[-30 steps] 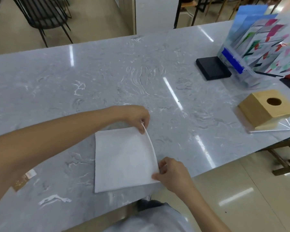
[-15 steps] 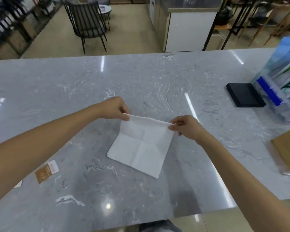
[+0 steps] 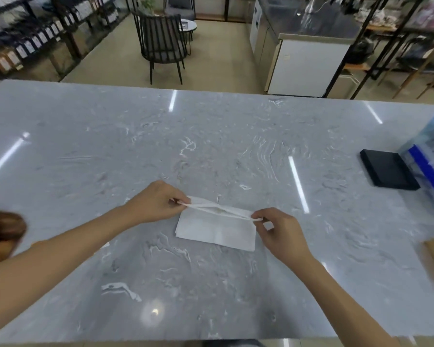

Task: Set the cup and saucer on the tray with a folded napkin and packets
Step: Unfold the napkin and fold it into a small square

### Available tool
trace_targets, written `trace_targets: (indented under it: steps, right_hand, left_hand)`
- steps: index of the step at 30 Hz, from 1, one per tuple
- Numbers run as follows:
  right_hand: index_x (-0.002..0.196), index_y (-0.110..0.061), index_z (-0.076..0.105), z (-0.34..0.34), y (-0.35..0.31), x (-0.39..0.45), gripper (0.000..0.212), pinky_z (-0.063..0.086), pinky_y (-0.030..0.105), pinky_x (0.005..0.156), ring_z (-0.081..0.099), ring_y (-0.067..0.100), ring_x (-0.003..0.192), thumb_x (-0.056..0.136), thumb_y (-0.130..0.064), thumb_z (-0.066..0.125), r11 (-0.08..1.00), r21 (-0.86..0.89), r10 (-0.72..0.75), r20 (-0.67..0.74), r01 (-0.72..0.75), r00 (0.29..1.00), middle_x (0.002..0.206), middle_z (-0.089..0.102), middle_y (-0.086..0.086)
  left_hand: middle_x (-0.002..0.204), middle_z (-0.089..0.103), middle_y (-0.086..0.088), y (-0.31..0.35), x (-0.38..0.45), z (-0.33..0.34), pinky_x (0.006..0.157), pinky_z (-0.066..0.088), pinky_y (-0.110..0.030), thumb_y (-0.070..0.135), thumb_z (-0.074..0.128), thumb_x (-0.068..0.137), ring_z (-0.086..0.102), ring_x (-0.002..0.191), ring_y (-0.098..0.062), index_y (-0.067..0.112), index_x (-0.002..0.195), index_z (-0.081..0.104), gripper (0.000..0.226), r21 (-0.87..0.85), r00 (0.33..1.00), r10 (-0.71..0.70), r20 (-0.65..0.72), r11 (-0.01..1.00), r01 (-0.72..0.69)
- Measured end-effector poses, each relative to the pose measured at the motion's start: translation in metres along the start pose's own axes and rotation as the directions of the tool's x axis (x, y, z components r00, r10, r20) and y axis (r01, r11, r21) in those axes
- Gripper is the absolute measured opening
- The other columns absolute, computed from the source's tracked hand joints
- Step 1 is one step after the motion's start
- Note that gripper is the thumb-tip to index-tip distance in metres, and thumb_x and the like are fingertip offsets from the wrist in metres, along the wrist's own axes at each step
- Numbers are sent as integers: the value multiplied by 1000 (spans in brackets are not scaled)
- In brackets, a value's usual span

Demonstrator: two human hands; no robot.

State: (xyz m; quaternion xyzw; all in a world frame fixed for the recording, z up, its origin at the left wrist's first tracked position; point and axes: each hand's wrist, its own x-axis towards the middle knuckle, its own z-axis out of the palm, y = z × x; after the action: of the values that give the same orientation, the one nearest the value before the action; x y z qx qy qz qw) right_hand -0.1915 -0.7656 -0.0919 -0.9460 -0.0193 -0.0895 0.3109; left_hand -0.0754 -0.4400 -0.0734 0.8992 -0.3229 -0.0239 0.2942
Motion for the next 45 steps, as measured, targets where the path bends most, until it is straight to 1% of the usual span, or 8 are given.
trace_targets:
  steps: [6, 11, 20, 23, 25, 29, 32, 45]
  right_hand:
    - [99, -15, 76, 20, 3, -31, 17, 62, 40, 66, 74, 22, 78, 85, -6, 72, 998, -54, -23, 43, 25, 999, 109, 74, -2]
    - [100, -16, 75, 31, 13, -44, 20, 60, 33, 66, 71, 22, 89, 84, -5, 72, 991, -122, -36, 74, 45, 997, 113, 72, -2]
    - [101, -19, 75, 33, 13, -44, 24, 59, 32, 73, 62, 17, 110, 86, -28, 59, 996, -75, -43, 69, 48, 997, 119, 65, -4]
    - [112, -17, 72, 42, 1, -23, 34, 59, 38, 80, 58, 22, 118, 94, -35, 50, 992, -88, -88, -2, 87, 996, 131, 62, 3]
    - [129, -17, 65, 56, -9, 0, 36, 53, 41, 99, 52, 25, 131, 101, -31, 47, 979, -151, -136, 4, 135, 991, 146, 56, 5]
    - [159, -18, 28, 92, -11, 24, 55, 19, 40, 126, 16, 20, 156, 108, -37, 32, 953, -274, -76, 190, 127, 979, 169, 21, 1]
    - [162, -22, 14, 100, 6, 15, 65, 6, 38, 127, 7, 16, 158, 106, -51, 26, 932, -347, -26, 232, 108, 972, 170, 10, -5]
    - [163, -21, 7, 84, 17, 7, 70, 9, 43, 128, 2, 13, 157, 105, -55, 27, 947, -305, -15, 282, 105, 959, 171, 7, -4]
  left_hand:
    - [106, 80, 2, -12, -45, 33, 85, 59, -25, 11, 84, 79, 76, 93, -11, 16, 101, 82, 23, 42, 1000, 25, 12, 999, -26]
    - [109, 79, 6, -17, -60, 51, 84, 59, -22, 17, 84, 79, 74, 92, -6, 20, 103, 82, 24, 17, 1000, -4, -25, 1000, 5]
    - [103, 73, 9, -3, -65, 51, 71, 56, -29, 36, 80, 78, 64, 97, -14, 24, 78, 78, 11, 119, 994, 100, -45, 988, -94]
    - [117, 68, 5, 8, -46, 57, 87, 50, -37, 45, 70, 85, 59, 112, -19, 23, 96, 75, 25, 197, 986, 153, -60, 971, -139]
    - [134, 63, 2, 24, -21, 70, 100, 47, -41, 43, 58, 96, 52, 130, -21, 22, 119, 70, 34, 201, 990, 122, -73, 974, -105]
    - [169, 16, 0, 42, 12, 116, 126, 14, -39, 42, 24, 107, 5, 157, -18, 17, 160, 21, 59, 320, 983, -176, 50, 935, 151]
    - [171, 1, 0, 33, 3, 134, 127, 7, -40, 45, 15, 106, -4, 157, -17, 18, 161, 2, 63, 420, 959, -277, 53, 878, 230]
    - [170, 5, -9, 22, -6, 126, 127, 1, -42, 60, 23, 99, -2, 157, -22, 12, 161, 9, 79, 451, 973, -220, 72, 877, 165]
